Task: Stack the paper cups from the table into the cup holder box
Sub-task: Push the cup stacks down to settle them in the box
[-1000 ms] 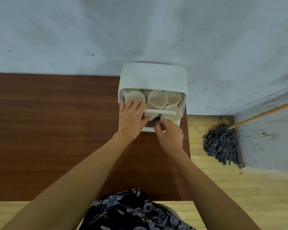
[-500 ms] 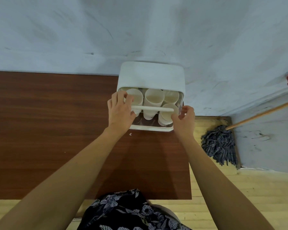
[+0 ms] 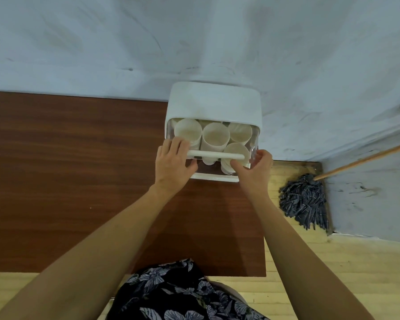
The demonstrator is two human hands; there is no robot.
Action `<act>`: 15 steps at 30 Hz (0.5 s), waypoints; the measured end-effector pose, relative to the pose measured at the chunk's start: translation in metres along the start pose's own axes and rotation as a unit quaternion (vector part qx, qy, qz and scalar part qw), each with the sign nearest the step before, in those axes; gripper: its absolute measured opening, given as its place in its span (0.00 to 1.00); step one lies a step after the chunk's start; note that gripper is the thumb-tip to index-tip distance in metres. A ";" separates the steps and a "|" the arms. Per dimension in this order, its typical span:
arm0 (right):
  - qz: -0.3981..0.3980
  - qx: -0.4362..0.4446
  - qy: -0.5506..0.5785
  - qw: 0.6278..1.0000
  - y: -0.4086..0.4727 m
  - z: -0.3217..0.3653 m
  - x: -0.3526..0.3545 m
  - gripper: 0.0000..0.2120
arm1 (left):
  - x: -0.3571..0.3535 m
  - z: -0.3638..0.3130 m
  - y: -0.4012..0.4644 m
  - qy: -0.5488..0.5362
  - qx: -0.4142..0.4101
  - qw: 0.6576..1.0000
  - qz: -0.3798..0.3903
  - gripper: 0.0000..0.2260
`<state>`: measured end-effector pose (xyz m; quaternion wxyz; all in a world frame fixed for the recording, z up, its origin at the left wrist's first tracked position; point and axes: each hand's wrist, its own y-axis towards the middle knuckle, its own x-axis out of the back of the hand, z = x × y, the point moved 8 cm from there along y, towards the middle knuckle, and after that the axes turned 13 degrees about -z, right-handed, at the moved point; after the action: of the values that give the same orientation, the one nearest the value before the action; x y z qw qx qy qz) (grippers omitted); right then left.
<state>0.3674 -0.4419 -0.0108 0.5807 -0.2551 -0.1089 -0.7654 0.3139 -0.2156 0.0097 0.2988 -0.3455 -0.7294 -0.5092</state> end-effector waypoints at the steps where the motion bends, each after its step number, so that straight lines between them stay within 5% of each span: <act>1: 0.001 0.001 -0.001 1.000 -0.002 -0.003 0.000 0.34 | 0.003 0.001 -0.002 -0.022 0.007 1.000 -0.005 0.14; 6: 0.004 -0.049 0.037 0.998 -0.003 -0.018 -0.004 0.24 | 0.011 0.004 -0.003 -0.105 0.056 0.993 -0.014 0.09; 8: 0.013 -0.077 0.066 0.995 -0.003 -0.020 -0.006 0.22 | 0.012 0.018 0.000 -0.117 0.164 0.979 -0.021 0.13; 10: 0.021 -0.121 0.125 0.985 -0.002 -0.020 -0.007 0.21 | 0.002 0.041 -0.001 -0.139 0.331 0.933 -0.003 0.27; 12: 0.026 -0.151 0.155 0.976 0.000 -0.019 -0.008 0.19 | -0.023 0.055 -0.011 -0.233 0.475 0.845 0.074 0.44; 13: 0.023 -0.159 0.157 0.974 0.001 -0.020 -0.009 0.19 | -0.033 0.057 -0.015 -0.283 0.506 0.808 0.105 0.49; 15: 0.010 -0.166 0.140 0.976 0.003 -0.024 -0.009 0.19 | -0.043 0.057 -0.021 -0.320 0.503 0.789 0.148 0.49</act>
<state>0.3655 -0.4464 -0.0362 0.5471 -0.2395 0.1046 -0.7952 0.3167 -0.1756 -0.0525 0.2511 -0.3934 -0.8762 0.1199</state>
